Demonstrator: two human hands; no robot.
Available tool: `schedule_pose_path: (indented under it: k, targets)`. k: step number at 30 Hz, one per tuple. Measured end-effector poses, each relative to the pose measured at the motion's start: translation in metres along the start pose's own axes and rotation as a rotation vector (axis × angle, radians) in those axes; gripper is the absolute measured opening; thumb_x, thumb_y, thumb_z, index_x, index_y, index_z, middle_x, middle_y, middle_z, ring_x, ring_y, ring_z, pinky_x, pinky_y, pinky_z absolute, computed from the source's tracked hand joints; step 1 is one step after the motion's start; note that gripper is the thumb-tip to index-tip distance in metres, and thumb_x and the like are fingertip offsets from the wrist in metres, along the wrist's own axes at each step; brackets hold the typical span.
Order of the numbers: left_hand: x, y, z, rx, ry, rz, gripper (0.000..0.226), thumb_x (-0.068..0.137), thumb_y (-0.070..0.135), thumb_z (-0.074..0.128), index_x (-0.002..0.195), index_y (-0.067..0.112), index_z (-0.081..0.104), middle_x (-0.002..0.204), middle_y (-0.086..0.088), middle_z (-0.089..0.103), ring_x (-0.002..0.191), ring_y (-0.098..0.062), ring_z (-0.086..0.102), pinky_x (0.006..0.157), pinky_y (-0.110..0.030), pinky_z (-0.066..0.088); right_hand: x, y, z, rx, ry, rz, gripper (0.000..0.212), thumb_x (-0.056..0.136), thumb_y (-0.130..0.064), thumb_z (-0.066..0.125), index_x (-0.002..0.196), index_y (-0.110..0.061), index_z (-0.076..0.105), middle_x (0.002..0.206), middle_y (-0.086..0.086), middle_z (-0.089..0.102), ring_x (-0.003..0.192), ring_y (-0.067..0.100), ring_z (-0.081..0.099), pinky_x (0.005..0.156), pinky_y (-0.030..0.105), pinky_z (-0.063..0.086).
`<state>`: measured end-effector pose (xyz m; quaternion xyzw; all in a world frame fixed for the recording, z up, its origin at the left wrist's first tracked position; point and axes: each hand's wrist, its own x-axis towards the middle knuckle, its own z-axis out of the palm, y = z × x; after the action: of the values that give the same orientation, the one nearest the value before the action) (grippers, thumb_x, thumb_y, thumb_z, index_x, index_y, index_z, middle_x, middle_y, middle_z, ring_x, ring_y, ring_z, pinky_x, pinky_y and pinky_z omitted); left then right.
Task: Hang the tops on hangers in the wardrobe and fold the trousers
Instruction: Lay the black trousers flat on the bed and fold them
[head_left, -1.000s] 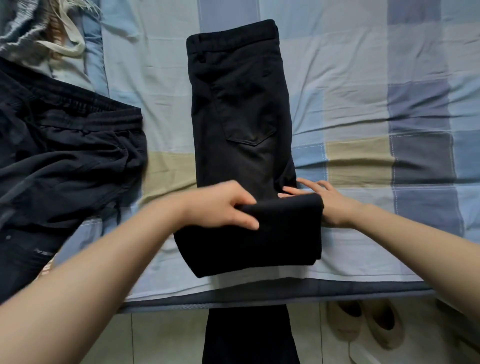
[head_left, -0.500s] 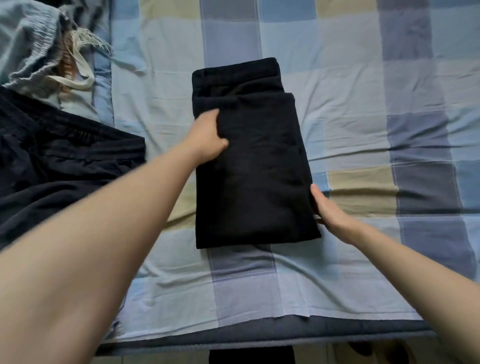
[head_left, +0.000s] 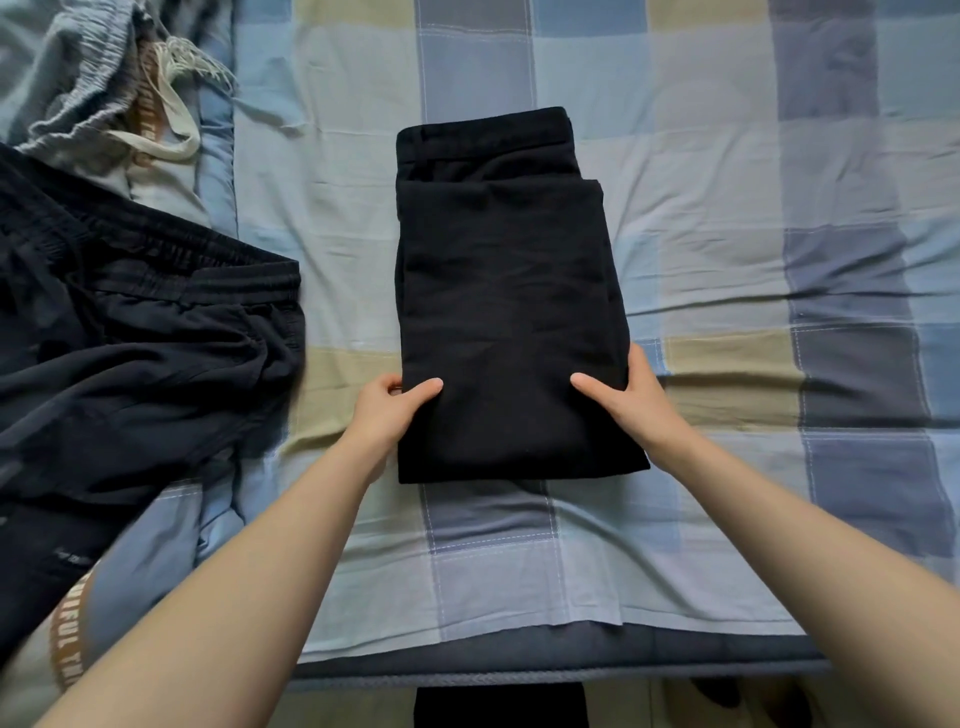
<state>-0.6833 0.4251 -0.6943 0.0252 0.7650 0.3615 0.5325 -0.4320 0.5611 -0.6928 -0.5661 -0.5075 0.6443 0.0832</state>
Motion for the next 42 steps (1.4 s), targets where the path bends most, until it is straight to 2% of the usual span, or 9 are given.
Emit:
schedule_pose_path:
  k: [5,9,15,21,23,26,32,36,42]
  targets:
    - [-0.011,-0.009,-0.001,-0.091,-0.265,-0.046,0.028,0.089,0.022,0.066,0.117,0.022,0.066,0.113,0.007,0.072,0.104,-0.011,0.068,0.09,-0.029,0.051,-0.006,0.004,-0.003,0.004,-0.041,0.062,0.038,0.09,-0.044,0.06,0.125,-0.03,0.056,0.119,-0.019,0.064,0.109,0.001,0.061,0.089,0.025,0.051]
    - [-0.021,-0.02,0.0,-0.088,-0.221,-0.152,0.039,0.067,0.028,0.068,0.105,0.02,0.069,0.1,0.003,0.075,0.094,-0.017,0.07,0.082,-0.031,0.053,-0.014,0.006,-0.018,0.0,-0.108,0.277,0.036,0.086,-0.058,0.056,0.107,-0.031,0.067,0.103,-0.016,0.072,0.092,0.007,0.067,0.067,0.026,0.049]
    - [-0.048,-0.053,-0.003,-0.072,-0.227,-0.214,0.039,0.059,0.023,0.068,0.097,0.014,0.069,0.089,-0.001,0.074,0.084,-0.019,0.069,0.071,-0.029,0.05,-0.036,0.026,-0.029,0.096,-0.161,0.352,0.019,0.09,-0.027,0.062,0.104,-0.016,0.071,0.106,-0.005,0.073,0.096,0.008,0.068,0.074,0.024,0.05]
    - [-0.058,-0.071,-0.006,-0.133,-0.112,-0.03,0.027,0.086,0.022,0.072,0.113,0.02,0.068,0.106,0.007,0.075,0.1,-0.01,0.069,0.082,-0.022,0.054,-0.042,0.025,-0.028,0.092,-0.141,0.301,0.024,0.089,-0.009,0.061,0.11,-0.019,0.067,0.106,-0.003,0.07,0.087,0.008,0.066,0.076,0.026,0.05]
    - [-0.049,-0.061,-0.005,-0.219,-0.083,-0.069,0.031,0.091,0.03,0.065,0.12,0.017,0.064,0.112,0.001,0.073,0.104,-0.017,0.068,0.085,-0.032,0.052,-0.036,0.016,-0.024,0.089,-0.101,0.26,0.027,0.086,-0.012,0.065,0.113,-0.019,0.064,0.107,-0.002,0.071,0.089,0.009,0.068,0.07,0.025,0.05]
    - [-0.018,-0.031,-0.012,-0.237,-0.074,-0.069,0.034,0.098,0.036,0.052,0.126,0.018,0.058,0.118,-0.005,0.069,0.094,-0.022,0.068,0.067,-0.032,0.049,-0.022,0.001,-0.017,0.103,-0.039,0.206,0.033,0.082,-0.026,0.072,0.113,-0.017,0.061,0.109,0.002,0.07,0.095,0.016,0.069,0.066,0.025,0.051]
    - [0.055,0.046,-0.011,-0.261,-0.025,0.033,0.03,0.097,0.034,0.054,0.122,0.017,0.059,0.116,-0.005,0.067,0.091,-0.02,0.066,0.07,-0.033,0.054,0.02,-0.021,-0.01,0.074,0.039,0.146,0.051,0.072,-0.045,0.078,0.113,-0.02,0.061,0.108,-0.002,0.07,0.095,0.017,0.069,0.082,0.034,0.055]
    - [0.084,0.09,-0.002,-0.264,-0.027,0.13,0.033,0.09,0.024,0.066,0.12,0.011,0.063,0.109,-0.007,0.073,0.099,-0.024,0.07,0.082,-0.039,0.058,0.039,-0.027,-0.003,0.093,-0.026,0.087,0.051,0.074,-0.029,0.08,0.12,-0.022,0.059,0.111,-0.004,0.069,0.096,0.012,0.069,0.076,0.024,0.056]
    - [0.113,0.14,0.015,-0.121,-0.07,0.234,0.029,0.092,0.001,0.059,0.12,0.004,0.064,0.107,-0.013,0.071,0.094,-0.027,0.07,0.072,-0.032,0.059,0.045,-0.018,-0.014,0.147,-0.077,-0.028,0.055,0.086,0.007,0.057,0.129,-0.027,0.054,0.121,-0.006,0.066,0.107,0.01,0.065,0.086,0.025,0.053]
